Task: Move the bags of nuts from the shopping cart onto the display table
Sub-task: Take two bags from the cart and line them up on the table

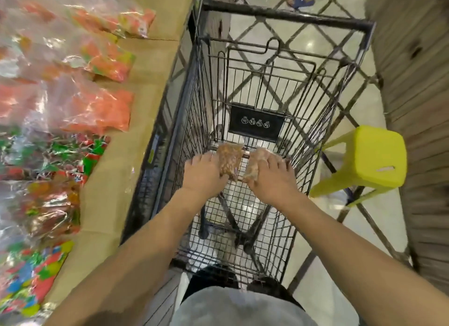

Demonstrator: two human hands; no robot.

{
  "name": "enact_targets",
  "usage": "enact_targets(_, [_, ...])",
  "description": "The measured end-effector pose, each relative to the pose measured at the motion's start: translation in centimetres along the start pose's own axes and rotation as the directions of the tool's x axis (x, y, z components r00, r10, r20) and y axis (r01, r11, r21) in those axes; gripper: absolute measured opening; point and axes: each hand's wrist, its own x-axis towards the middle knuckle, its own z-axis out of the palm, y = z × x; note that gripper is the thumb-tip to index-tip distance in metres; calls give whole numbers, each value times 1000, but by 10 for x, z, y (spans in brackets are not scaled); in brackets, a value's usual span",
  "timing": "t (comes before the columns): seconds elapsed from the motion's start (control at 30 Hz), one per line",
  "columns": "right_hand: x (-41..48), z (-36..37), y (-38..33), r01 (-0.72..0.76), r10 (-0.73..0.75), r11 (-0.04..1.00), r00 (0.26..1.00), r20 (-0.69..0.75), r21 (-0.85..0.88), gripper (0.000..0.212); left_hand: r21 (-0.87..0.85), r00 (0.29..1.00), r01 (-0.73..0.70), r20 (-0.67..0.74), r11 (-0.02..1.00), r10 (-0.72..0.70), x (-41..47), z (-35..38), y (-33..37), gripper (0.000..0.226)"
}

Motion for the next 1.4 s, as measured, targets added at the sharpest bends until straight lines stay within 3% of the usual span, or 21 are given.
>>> enact_targets(0.23, [48, 15, 1, -107, 107, 994, 991, 78, -4, 79, 1, 992, -38, 123, 999, 38, 65, 23, -3, 64])
enact_targets(0.4, [89, 39, 15, -183, 176, 980, 980, 95, 73, 78, -38, 984, -56, 168, 998, 62, 100, 42, 2, 51])
enact_targets(0.57, [129, 80, 32, -206, 192, 972, 974, 118, 114, 75, 86, 968, -38, 249, 996, 15, 141, 71, 9, 67])
enact_targets(0.7, [158, 109, 50, -302, 272, 915, 952, 143, 269, 70, -41, 965, 47, 260, 998, -34, 171, 102, 9, 60])
enact_targets(0.8, [179, 140, 62, -380, 352, 787, 924, 153, 486, 37, -220, 949, 191, 290, 957, -123, 199, 132, -1, 55])
enact_targets(0.93, [217, 194, 80, -512, 496, 559, 837, 232, 652, 90, -463, 900, 407, 349, 787, -260, 227, 163, -12, 66])
enact_targets(1.03, [231, 187, 71, -572, 572, 477, 779, 258, 668, 108, -586, 880, 473, 353, 658, -318, 244, 184, -17, 75])
enact_targets(1.17, [253, 202, 73, -623, 643, 358, 705, 300, 696, 110, -631, 877, 480, 345, 609, -334, 257, 205, -29, 80])
enact_targets(1.3, [259, 219, 83, -503, 619, 293, 748, 240, 813, 72, -678, 870, 492, 363, 546, -334, 268, 229, -43, 124])
enact_targets(1.4, [260, 229, 89, -458, 590, 130, 748, 302, 879, 93, -656, 844, 536, 412, 532, -343, 273, 239, -49, 127])
